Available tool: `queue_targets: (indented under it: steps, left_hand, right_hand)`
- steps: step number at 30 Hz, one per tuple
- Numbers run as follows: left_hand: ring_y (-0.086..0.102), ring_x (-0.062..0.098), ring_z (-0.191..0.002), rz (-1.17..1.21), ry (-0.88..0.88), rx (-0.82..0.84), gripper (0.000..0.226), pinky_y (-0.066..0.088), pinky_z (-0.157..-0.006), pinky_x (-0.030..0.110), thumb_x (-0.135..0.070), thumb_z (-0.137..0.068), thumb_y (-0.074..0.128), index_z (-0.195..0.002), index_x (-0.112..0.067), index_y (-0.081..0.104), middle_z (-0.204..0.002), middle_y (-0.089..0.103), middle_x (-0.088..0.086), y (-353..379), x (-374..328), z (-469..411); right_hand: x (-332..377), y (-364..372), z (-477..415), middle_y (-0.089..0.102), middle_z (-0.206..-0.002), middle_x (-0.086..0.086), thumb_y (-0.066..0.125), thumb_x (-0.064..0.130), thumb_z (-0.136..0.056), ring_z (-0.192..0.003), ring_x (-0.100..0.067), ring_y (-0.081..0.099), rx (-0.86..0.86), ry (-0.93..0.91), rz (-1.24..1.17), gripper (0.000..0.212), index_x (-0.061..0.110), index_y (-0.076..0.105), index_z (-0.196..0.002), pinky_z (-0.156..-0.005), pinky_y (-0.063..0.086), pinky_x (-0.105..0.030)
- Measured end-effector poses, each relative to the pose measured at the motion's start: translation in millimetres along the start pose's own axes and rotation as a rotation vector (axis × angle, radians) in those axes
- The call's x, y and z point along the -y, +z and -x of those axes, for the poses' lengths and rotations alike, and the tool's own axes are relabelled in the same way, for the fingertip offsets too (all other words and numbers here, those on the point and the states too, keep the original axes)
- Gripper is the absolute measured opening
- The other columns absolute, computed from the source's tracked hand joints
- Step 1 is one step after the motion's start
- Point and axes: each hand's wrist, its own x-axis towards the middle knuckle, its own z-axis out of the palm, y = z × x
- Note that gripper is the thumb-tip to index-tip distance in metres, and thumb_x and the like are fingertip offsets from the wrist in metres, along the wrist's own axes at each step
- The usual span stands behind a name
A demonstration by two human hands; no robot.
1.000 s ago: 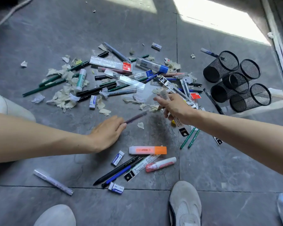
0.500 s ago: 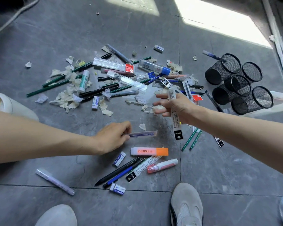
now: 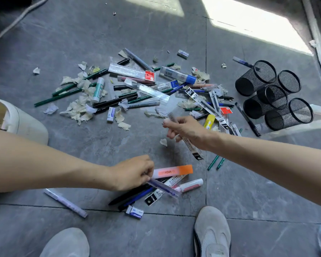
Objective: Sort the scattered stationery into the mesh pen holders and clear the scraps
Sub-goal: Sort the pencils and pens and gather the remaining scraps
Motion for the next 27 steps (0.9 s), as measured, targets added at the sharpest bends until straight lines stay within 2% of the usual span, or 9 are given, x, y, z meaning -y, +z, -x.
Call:
queue_targets:
  steps: [2,6,11,13,17,19,21,24,27]
  left_hand:
    - [0.047,0.008,-0.088,0.024,-0.018,-0.028,0.01,0.041,-0.084,0.026,-0.016,-0.09,0.056,-0.085,-0.023,0.051,-0.096,0.044,-0.009,-3.3,1.9,-2.0]
    - [0.048,0.008,-0.086,0.021,-0.046,-0.039,0.014,0.042,-0.082,0.026,-0.019,-0.092,0.055,-0.082,-0.026,0.048,-0.094,0.044,-0.009,-8.4,4.8,-3.7]
    - [0.045,0.007,-0.085,-0.015,-0.038,-0.019,0.013,0.039,-0.08,0.024,-0.019,-0.092,0.054,-0.083,-0.025,0.048,-0.092,0.042,-0.011,-5.4,6.3,-2.1]
    - [0.045,0.008,-0.086,-0.018,-0.038,-0.019,0.013,0.04,-0.081,0.025,-0.019,-0.092,0.054,-0.083,-0.026,0.048,-0.093,0.041,-0.011,-4.3,7.1,-2.3]
    - [0.047,0.008,-0.088,-0.019,-0.046,-0.03,0.01,0.041,-0.081,0.025,-0.019,-0.092,0.053,-0.084,-0.026,0.051,-0.098,0.043,-0.009,-4.8,8.1,-2.4]
    - [0.048,0.008,-0.089,-0.015,-0.048,-0.025,0.009,0.042,-0.081,0.025,-0.019,-0.092,0.053,-0.085,-0.024,0.054,-0.1,0.044,-0.009,-5.6,9.3,-2.8]
    - [0.048,0.008,-0.088,-0.015,-0.052,-0.024,0.008,0.042,-0.082,0.025,-0.017,-0.092,0.052,-0.087,-0.022,0.056,-0.101,0.044,-0.008,-6.4,10.5,-3.5]
    - [0.051,0.01,-0.091,-0.009,-0.063,-0.022,0.008,0.043,-0.083,0.026,-0.015,-0.091,0.052,-0.09,-0.02,0.059,-0.102,0.045,-0.007,-6.6,11.6,-4.1]
    - [0.051,0.01,-0.09,-0.013,-0.061,-0.013,0.008,0.042,-0.081,0.024,-0.015,-0.091,0.053,-0.089,-0.02,0.058,-0.103,0.046,-0.007,-6.5,11.8,-4.4]
  right_hand:
    - [4.5,-3.1,-2.4,0.06,-0.079,-0.014,0.053,0.033,-0.095,-0.064,-0.014,0.056,-0.034,0.001,-0.072,0.038,-0.004,0.062,-0.102,-0.053,0.045,-0.021]
    - [14.9,-5.9,-6.1,0.061,-0.097,-0.017,0.051,0.01,-0.096,-0.081,-0.017,0.059,-0.113,-0.036,-0.174,0.02,0.003,0.062,-0.081,-0.063,0.055,-0.027]
    - [21.0,-8.0,-10.1,0.056,-0.117,-0.002,0.049,0.019,-0.097,-0.086,-0.018,0.05,-0.18,-0.081,-0.054,0.033,0.015,0.061,-0.067,-0.069,0.04,-0.031]
    - [21.8,-11.3,-12.4,0.055,-0.129,-0.002,0.051,0.018,-0.096,-0.102,-0.023,0.051,-0.2,-0.081,-0.051,0.035,0.017,0.062,-0.062,-0.068,0.034,-0.03]
    - [21.0,-18.8,-16.3,0.054,-0.13,-0.004,0.051,0.013,-0.094,-0.123,-0.029,0.047,-0.176,-0.007,-0.215,0.039,0.015,0.066,-0.057,-0.088,0.046,-0.044]
    - [21.5,-18.7,-13.6,0.056,-0.121,-0.011,0.047,0.005,-0.096,-0.116,-0.032,0.055,-0.122,0.02,-0.427,0.024,0.003,0.061,-0.077,-0.07,0.06,-0.043]
    - [20.8,-18.0,-10.4,0.057,-0.113,-0.021,0.044,-0.006,-0.094,-0.097,-0.029,0.068,-0.099,0.021,-0.45,0.013,-0.001,0.055,-0.09,-0.052,0.059,-0.032]
    - [17.7,-18.1,-6.4,0.059,-0.096,-0.024,0.043,-0.018,-0.088,-0.057,-0.021,0.069,-0.097,0.002,-0.28,0.022,0.001,0.052,-0.093,-0.046,0.055,-0.026]
    - [15.9,-18.8,-4.0,0.062,-0.089,-0.019,0.053,-0.011,-0.088,-0.045,-0.017,0.062,-0.1,-0.031,-0.183,0.015,0.003,0.054,-0.092,-0.041,0.05,-0.024]
